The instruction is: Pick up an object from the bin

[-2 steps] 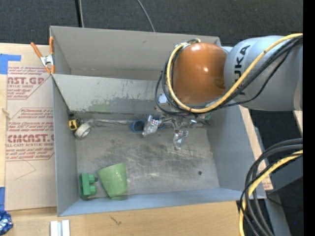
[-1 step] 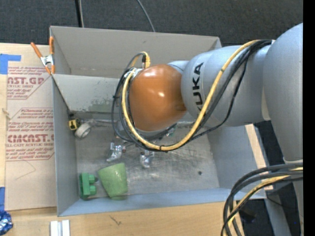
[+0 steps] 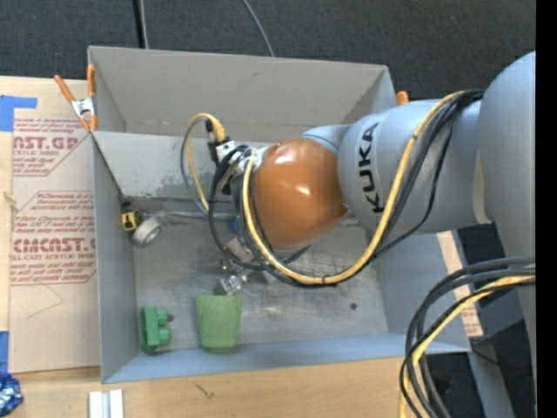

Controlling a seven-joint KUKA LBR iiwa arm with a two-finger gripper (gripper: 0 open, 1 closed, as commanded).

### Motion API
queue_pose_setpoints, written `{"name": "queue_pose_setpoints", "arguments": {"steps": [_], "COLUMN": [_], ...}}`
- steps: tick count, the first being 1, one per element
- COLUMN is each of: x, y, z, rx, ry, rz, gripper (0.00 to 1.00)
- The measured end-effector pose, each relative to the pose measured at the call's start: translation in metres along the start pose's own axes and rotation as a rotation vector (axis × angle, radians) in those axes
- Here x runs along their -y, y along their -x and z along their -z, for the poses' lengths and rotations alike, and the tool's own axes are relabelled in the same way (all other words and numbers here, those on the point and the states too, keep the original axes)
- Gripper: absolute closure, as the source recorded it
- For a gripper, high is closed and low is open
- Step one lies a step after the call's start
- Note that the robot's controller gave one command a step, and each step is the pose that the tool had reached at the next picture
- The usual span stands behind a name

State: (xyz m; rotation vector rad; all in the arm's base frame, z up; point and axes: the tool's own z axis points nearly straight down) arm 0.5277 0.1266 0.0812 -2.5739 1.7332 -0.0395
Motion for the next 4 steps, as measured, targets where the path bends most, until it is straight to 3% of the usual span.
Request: {"name": "queue_pose_setpoints", "arguments": {"steps": [1,2,3,4], "x": [-0.002,-0.022,-0.022,-0.019], "y": [0.075,0.056,0.066,0.06], "z": [0.003,-0.004,-0.002,0.122], "rx": [0.008,0.002,0.018,0.006], "ry": [-0.012,0.036,0.032,0.039], "rz": [-0.034,0.274,0.277,0.232], "gripper": [0.0,0.0,1.0,1.0]}}
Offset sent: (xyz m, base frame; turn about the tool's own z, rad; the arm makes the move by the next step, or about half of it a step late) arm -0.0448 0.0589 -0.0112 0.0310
